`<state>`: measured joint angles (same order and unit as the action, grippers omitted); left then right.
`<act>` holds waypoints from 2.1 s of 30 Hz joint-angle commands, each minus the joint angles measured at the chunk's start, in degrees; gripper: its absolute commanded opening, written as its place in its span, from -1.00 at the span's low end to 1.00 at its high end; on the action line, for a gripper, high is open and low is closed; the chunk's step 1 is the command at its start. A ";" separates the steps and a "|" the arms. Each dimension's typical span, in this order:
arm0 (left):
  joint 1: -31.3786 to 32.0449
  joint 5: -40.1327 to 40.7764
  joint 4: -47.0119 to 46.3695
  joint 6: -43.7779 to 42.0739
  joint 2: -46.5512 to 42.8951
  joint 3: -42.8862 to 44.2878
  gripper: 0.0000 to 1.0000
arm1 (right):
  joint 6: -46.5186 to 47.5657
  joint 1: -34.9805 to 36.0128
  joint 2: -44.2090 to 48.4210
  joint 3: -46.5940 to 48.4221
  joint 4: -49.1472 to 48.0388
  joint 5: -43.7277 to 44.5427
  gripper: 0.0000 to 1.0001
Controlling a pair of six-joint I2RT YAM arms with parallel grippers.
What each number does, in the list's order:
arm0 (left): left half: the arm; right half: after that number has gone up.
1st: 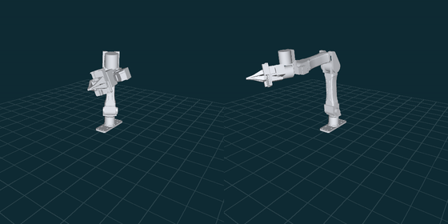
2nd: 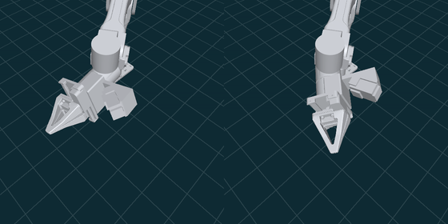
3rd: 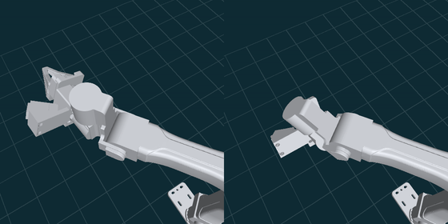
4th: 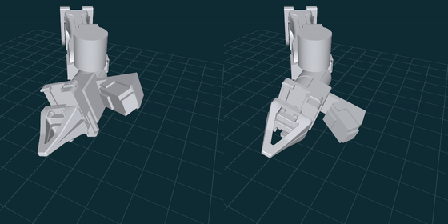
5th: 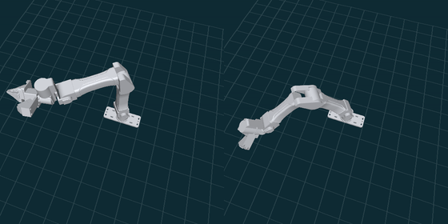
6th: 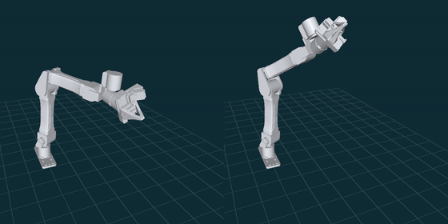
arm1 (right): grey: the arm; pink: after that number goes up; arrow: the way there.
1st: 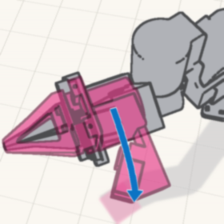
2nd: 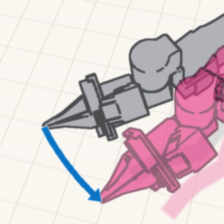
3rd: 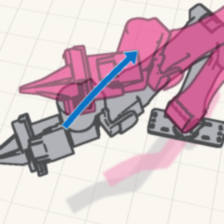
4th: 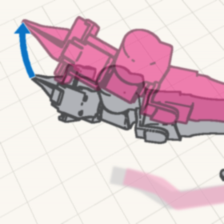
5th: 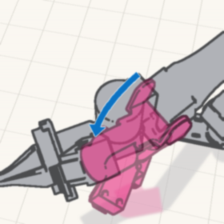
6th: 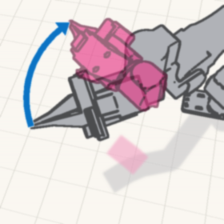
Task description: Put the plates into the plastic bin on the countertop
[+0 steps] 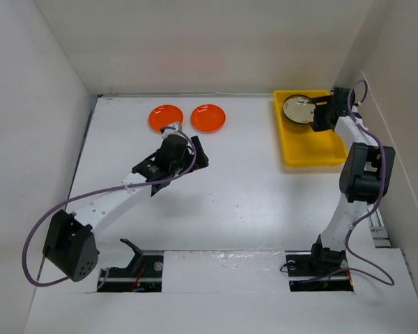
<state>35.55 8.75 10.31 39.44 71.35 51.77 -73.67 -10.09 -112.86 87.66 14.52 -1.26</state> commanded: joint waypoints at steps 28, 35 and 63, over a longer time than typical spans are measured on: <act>-32.74 -11.39 -15.94 14.52 44.39 23.63 0.97 | 15.13 24.76 45.00 -44.50 -21.20 -22.20 0.89; -33.27 -7.17 -7.77 16.63 49.58 30.84 0.49 | 13.99 25.91 48.60 -47.14 -22.61 -22.74 0.82; -26.08 -4.61 -6.25 8.65 16.91 17.33 -1.00 | 30.95 34.78 33.42 -32.21 -24.45 -31.44 0.77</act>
<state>5.19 6.15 7.73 52.03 98.19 72.49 -47.97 23.64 -77.62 50.37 -5.63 -31.35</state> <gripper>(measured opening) 0.021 0.887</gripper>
